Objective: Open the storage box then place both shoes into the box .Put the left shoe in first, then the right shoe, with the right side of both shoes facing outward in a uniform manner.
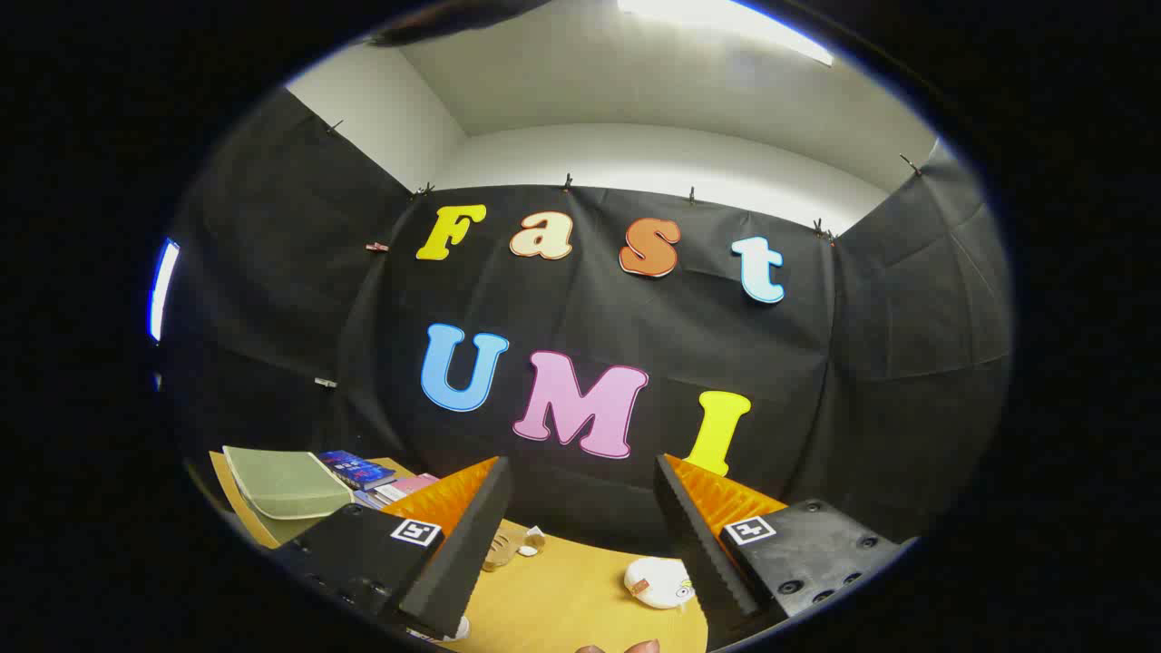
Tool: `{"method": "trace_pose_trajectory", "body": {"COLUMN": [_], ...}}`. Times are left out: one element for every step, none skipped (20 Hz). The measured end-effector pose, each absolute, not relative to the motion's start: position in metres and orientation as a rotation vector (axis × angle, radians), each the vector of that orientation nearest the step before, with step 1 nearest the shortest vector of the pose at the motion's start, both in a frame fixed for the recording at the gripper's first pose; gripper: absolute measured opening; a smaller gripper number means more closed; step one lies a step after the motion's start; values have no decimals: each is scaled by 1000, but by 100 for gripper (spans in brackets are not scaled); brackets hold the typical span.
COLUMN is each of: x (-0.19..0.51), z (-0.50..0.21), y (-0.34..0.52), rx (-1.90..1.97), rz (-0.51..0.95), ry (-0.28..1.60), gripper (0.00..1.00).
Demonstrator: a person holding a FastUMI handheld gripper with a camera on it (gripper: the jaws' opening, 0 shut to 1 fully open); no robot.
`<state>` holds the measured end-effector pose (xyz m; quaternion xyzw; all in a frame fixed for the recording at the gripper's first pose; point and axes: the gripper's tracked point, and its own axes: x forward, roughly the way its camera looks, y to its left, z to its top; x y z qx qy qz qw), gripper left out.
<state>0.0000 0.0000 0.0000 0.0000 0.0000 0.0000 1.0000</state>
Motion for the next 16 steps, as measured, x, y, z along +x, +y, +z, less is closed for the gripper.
{"method": "trace_pose_trajectory", "body": {"x": [0,0,1,1,2,2,2,3,3,4,4,4,5,4,4,4], "z": [1,1,2,2,0,-1,-2,-3,-5,-6,-5,-5,-5,-5,-3,-3], "y": [0,0,-1,-1,0,1,1,1,1,3,5,4,5,6,6,5], "rx": [1,3,8,12,16,17,15,10,8,8,9,8,8,8,6,5], "rz": [-1,-1,-2,-2,1,1,3,1,3,7,9,9,11,14,12,10], "ry": [-2,-4,-7,-7,-4,0,3,4,8,11,12,12,12,9,6,3], "gripper": [97,97,97,97,97,97,97,97,97,97,97,97,97,97,97,97]}}
